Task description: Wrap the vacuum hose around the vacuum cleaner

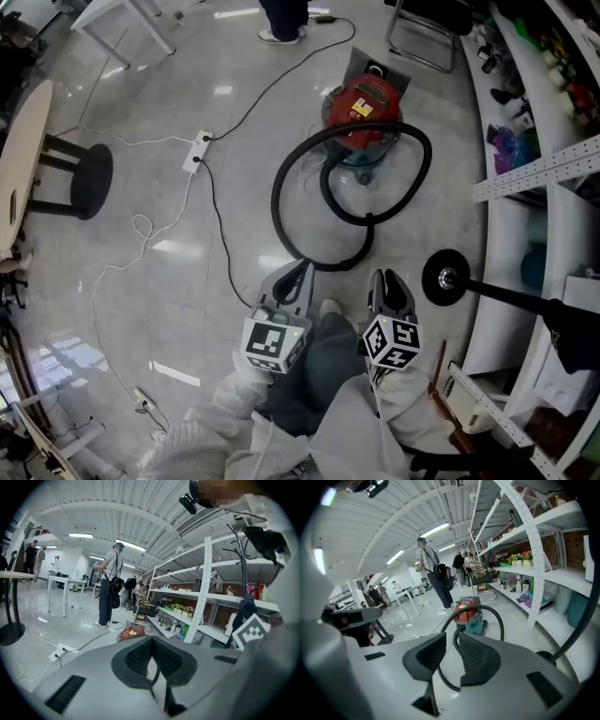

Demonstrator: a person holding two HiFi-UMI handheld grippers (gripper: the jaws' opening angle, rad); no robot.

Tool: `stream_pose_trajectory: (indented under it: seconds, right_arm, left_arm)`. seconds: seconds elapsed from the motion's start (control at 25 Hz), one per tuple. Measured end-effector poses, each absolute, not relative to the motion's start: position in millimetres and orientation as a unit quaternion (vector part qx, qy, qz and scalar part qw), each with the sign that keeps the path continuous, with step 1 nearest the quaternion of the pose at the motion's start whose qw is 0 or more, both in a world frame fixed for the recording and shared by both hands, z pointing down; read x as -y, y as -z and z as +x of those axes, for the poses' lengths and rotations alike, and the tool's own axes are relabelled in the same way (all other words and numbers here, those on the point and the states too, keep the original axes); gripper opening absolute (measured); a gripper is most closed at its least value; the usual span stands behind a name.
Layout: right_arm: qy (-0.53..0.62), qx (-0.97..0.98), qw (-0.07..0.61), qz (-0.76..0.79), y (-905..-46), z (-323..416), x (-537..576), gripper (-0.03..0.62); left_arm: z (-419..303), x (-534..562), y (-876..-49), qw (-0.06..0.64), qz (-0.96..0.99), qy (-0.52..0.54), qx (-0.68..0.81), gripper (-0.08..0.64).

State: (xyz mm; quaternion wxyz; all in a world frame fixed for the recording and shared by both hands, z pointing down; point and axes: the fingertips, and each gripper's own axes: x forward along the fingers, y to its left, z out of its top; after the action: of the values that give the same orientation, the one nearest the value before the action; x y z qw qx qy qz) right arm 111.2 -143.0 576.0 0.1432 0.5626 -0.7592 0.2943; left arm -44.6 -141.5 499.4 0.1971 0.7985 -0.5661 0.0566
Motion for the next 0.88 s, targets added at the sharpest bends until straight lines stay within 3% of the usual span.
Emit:
stream_pose_trajectory:
  seconds: [0.32,0.52,0.68,0.88]
  right_arm:
    - [-0.350,0.637,0.210,0.654,-942.1,111.9,142.5,0.132]
    - [-0.416,0.494,0.242,0.724,-1140.2,121.6,115.6,0.190]
    - [-0.471,0.419,0.251,0.735,-1225.0,126.7,101.3,0.212]
    - [-0.505,0.389,0.208,0.742,-1251.5,124.4,118.6,0.234]
  left_arm:
    - [-31.7,236.9,-798.5,0.114,0.866,-0.048,0.485,-0.003]
    - [-26.2,266.3,-924.5,0.110,0.872,-0.043,0.476,-0.003]
    - [-26.7,265.5,-965.1,0.123,0.873,-0.028,0.472,-0.003]
    - [-28.2,263.6,-979.8,0.129,0.877,-0.023,0.462,-0.003]
